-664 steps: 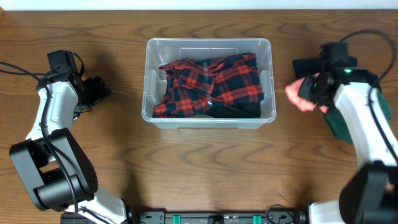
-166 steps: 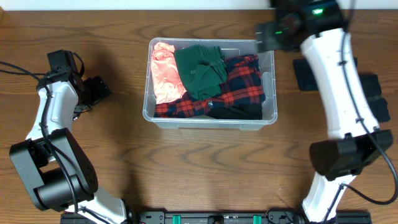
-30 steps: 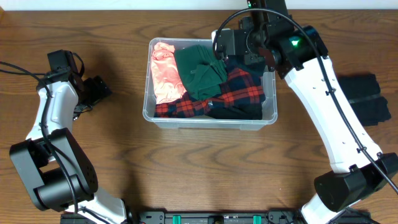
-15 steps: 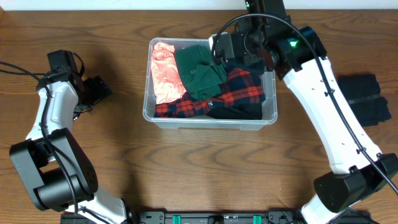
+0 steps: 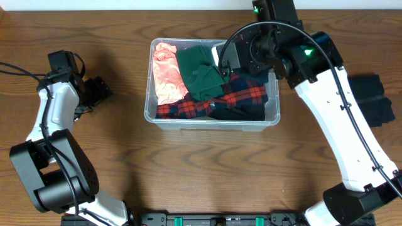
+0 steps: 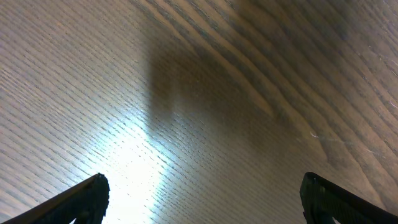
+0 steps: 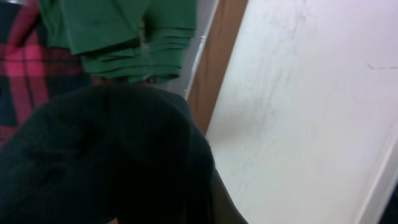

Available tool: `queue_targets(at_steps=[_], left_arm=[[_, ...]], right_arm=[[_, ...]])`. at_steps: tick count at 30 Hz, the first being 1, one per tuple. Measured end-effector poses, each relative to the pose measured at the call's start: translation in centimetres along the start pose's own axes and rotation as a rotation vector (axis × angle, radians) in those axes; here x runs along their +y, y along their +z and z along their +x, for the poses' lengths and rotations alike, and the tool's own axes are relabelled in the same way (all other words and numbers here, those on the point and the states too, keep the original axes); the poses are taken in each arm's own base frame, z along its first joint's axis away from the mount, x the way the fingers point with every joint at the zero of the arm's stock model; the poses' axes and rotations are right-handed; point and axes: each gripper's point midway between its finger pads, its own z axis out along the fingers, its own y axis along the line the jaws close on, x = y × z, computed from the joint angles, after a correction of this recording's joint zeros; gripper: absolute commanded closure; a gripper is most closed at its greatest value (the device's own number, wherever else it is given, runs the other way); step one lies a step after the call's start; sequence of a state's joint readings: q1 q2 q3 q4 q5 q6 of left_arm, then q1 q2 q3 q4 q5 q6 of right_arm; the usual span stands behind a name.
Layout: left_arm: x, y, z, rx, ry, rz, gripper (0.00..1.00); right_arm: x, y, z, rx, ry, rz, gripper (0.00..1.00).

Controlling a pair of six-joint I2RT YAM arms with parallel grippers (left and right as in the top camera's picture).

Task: Pack container
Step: 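Lower the navy garment into the bin's right side and release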

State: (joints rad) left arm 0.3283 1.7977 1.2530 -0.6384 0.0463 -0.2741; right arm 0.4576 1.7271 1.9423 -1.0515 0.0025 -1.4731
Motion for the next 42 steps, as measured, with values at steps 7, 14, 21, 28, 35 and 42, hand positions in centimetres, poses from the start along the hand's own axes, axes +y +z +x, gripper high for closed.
queue_targets(at_steps=[7, 14, 21, 28, 35, 42], left_arm=[[0.0, 0.0, 0.0, 0.000, 0.000, 0.000, 0.02], [0.0, 0.0, 0.0, 0.000, 0.000, 0.000, 0.02], [0.0, 0.0, 0.0, 0.000, 0.000, 0.000, 0.02], [0.0, 0.0, 0.0, 0.000, 0.000, 0.000, 0.02], [0.0, 0.0, 0.0, 0.000, 0.000, 0.000, 0.02], [0.0, 0.0, 0.0, 0.000, 0.000, 0.000, 0.02]], right_arm=[[0.3, 0.0, -0.4, -0.030, 0.002, -0.012, 0.99], [-0.1, 0.0, -0.4, -0.039, 0.001, 0.002, 0.99], [-0.2, 0.0, 0.4, -0.034, 0.005, 0.003, 0.86], [-0.6, 0.0, 1.2, -0.021, 0.008, 0.017, 0.35], [-0.6, -0.1, 1.2, -0.023, 0.012, 0.020, 0.35], [-1.1, -0.1, 0.6, -0.059, 0.263, 0.032, 0.41]])
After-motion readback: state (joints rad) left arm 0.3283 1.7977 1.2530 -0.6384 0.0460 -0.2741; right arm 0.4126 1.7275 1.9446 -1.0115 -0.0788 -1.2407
